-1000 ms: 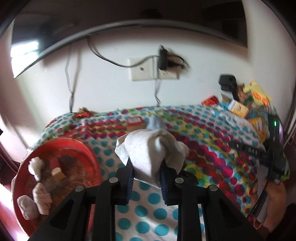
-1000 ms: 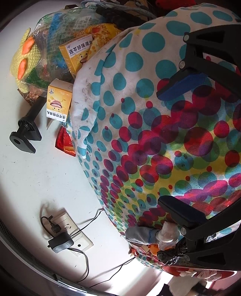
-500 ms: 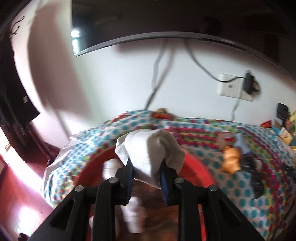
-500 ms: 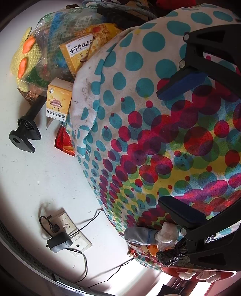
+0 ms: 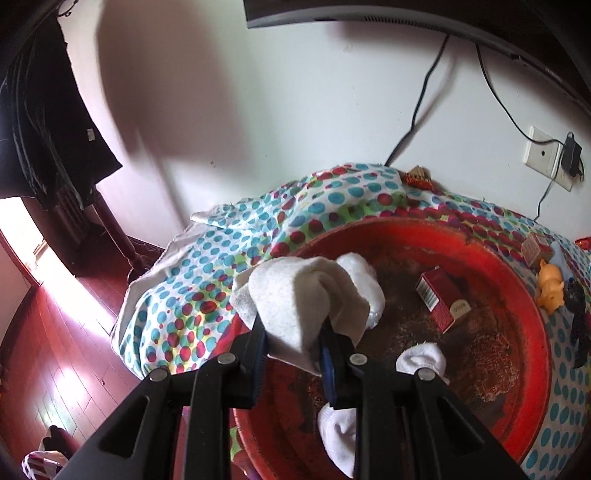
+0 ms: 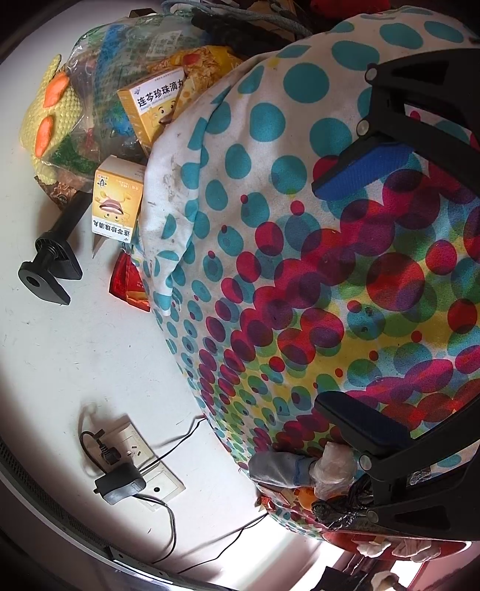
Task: Organize objects
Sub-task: 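Carry the white sock with the left gripper into the red tray and release, then grasp the black tied plastic bag with the right gripper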
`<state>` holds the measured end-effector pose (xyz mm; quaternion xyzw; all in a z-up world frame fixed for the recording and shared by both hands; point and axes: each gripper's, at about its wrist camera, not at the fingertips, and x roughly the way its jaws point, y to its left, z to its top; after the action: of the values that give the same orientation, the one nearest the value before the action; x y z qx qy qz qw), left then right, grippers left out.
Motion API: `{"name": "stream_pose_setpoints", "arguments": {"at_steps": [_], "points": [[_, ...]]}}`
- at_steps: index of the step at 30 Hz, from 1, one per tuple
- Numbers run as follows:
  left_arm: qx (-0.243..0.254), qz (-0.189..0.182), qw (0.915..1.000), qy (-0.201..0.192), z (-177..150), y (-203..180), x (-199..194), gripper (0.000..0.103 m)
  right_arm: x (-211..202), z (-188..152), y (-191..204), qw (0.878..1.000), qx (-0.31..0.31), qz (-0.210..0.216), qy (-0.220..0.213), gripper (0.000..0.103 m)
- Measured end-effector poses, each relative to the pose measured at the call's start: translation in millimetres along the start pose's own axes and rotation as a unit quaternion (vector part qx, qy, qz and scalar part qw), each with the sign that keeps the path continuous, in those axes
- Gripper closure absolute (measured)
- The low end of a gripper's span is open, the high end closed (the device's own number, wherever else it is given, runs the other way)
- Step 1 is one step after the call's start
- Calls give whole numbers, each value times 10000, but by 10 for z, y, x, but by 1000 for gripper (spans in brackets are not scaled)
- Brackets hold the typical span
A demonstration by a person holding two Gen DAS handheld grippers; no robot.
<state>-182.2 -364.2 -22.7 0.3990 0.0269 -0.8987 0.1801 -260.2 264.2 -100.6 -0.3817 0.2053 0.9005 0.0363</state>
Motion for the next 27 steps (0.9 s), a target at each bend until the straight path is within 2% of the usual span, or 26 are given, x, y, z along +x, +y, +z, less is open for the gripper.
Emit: {"name": "stream_pose_setpoints", "arguments": {"at_steps": [9, 19, 24, 27], "points": [[56, 18, 9989, 464, -91, -90, 332, 78, 1, 0, -3, 10000, -18, -25, 7, 0], [116, 37, 9978, 655, -182, -198, 474, 78, 8, -2, 5, 10000, -36, -44, 16, 0], [17, 26, 9977, 673, -197, -170, 503, 72, 6, -2, -1, 10000, -31, -37, 13, 0], [-82, -215, 9985, 503, -185, -154, 435, 62, 6, -2, -4, 10000, -34, -41, 14, 0]]}}
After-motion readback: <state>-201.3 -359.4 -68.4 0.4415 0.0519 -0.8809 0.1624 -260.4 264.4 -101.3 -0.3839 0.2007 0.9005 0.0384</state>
